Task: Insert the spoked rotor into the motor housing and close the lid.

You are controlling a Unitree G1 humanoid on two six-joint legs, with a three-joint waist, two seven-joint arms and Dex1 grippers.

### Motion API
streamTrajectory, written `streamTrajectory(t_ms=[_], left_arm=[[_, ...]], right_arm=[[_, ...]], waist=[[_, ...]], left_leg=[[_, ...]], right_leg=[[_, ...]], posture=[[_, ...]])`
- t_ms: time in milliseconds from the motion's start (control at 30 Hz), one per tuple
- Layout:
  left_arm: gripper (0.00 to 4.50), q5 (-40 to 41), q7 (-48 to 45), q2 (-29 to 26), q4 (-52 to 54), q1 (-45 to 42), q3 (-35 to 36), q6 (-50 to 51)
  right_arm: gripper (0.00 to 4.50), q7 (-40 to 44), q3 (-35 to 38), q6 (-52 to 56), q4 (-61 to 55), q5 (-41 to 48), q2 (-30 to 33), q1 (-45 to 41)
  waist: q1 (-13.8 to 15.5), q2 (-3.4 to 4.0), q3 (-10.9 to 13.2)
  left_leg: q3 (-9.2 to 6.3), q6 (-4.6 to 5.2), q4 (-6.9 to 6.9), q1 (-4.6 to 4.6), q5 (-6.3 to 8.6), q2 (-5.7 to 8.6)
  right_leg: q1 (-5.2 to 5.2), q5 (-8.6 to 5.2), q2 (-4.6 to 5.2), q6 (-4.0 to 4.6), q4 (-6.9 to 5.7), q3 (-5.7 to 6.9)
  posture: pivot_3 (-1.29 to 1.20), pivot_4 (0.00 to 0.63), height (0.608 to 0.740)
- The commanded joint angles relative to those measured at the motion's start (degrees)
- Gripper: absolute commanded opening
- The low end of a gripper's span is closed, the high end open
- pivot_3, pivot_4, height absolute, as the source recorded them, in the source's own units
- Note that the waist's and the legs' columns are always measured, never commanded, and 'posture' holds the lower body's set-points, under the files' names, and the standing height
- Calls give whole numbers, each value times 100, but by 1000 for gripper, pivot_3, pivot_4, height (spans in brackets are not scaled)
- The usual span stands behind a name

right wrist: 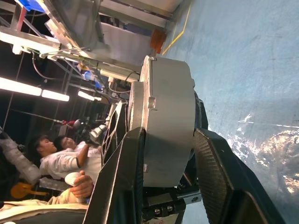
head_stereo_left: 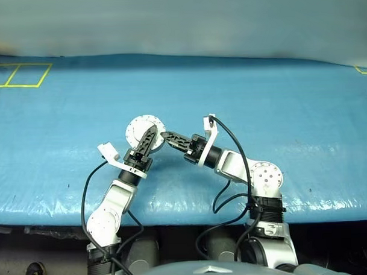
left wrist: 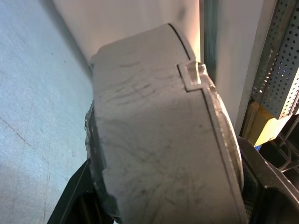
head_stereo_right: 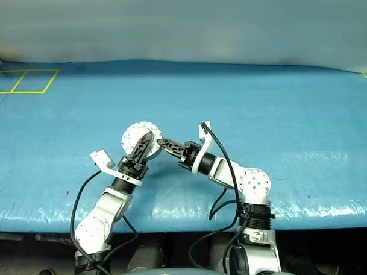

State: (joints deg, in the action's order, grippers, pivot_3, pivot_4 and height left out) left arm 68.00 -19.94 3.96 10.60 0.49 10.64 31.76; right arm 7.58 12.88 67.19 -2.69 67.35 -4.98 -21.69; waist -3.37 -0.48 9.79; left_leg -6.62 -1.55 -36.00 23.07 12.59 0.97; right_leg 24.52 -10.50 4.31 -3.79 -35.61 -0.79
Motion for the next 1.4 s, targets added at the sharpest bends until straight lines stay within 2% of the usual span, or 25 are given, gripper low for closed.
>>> streamTrajectory(t_ms=[33, 167, 300, 467, 633, 767, 900, 1033, 1100, 1233, 1400], left_arm=[[2771, -172, 84, 105, 41, 25, 13, -171], [2771, -361, 86, 77, 75, 118, 10, -254], [2771, -577, 492, 191, -92, 56, 274, -560], [2771, -867, 1345, 207, -518, -367, 981, -1422], [2771, -924, 2136, -240, -1159, -1067, 1811, -1833], [2771, -927, 2280, -562, -1667, -1624, 2134, -1855], [2771, -1296, 2706, -776, -2297, -1910, 2244, -1822], [3745, -1565, 3000, -697, -2380, -1787, 2310, -1848], [4461, -1581, 3162, -623, -2232, -1654, 2418, -1947], [4488, -1478, 3336, -506, -1639, -1199, 2603, -2021], [4488, -1370, 3648, -497, -795, -555, 2966, -2162]], right_arm=[[2552, 79, -23, -290, -231, 27, -10, -104], [3842, 25, -126, -786, -343, -364, -11, -57], [3842, -154, -161, -1296, -208, -887, 0, -76], [3842, 75, -439, -1292, -275, -1157, 141, 50], [3842, 169, -556, -1446, -379, -1333, 184, 171], [3842, 250, -616, -1418, -368, -1386, 231, 144], [3842, 234, -705, -1484, -367, -1573, 255, 113], [3887, 244, -751, -1502, -374, -1634, 210, 45], [3887, 257, -779, -1485, -388, -1657, 208, 43], [3887, 254, -744, -1478, -297, -1715, 215, 29], [3887, 311, -771, -1490, -222, -1803, 218, -15]], waist=[[-7, 0, 0], [-2, -1, 1], [8, -1, 1], [-7, -6, 3], [41, -14, 6], [92, -32, 7], [121, -40, 3], [111, -32, -1], [77, -25, -5], [-35, -23, -7], [-64, -23, -7]], left_leg=[[0, 0, 0, 0, 0, 0], [0, 0, 0, 0, 0, 0], [0, 0, -2, 0, 0, 0], [0, 0, -2, -3, 0, -2], [-4, -1, -3, -2, 0, -2], [-4, -1, -8, -1, -1, 0], [-5, -1, -11, -4, -1, 1], [-2, -1, -10, -27, -1, 2], [1, -1, -7, -59, -1, -1], [9, -2, 4, -101, 1, -6], [13, -4, 15, -105, 3, -10]], right_leg=[[1, 0, 0, 0, 0, 0], [1, 0, -1, 0, 0, 0], [0, 1, -1, -1, -1, 0], [0, 1, -3, -1, -3, -1], [-2, 4, -5, -5, -4, -1], [-6, 8, -5, -10, -2, -2], [-10, 10, -5, -13, -3, -2], [-27, 10, -5, -13, -5, -6], [-49, 7, -5, -8, -8, -7], [-84, 0, -5, 1, -6, -10], [-78, -3, -6, 6, -8, -13]], posture=[[0, 150, 740], [0, 150, 740], [0, 150, 740], [0, 150, 740], [0, 150, 740], [0, 150, 740], [0, 150, 740], [0, 150, 740], [0, 150, 740], [0, 150, 740], [0, 150, 740]])
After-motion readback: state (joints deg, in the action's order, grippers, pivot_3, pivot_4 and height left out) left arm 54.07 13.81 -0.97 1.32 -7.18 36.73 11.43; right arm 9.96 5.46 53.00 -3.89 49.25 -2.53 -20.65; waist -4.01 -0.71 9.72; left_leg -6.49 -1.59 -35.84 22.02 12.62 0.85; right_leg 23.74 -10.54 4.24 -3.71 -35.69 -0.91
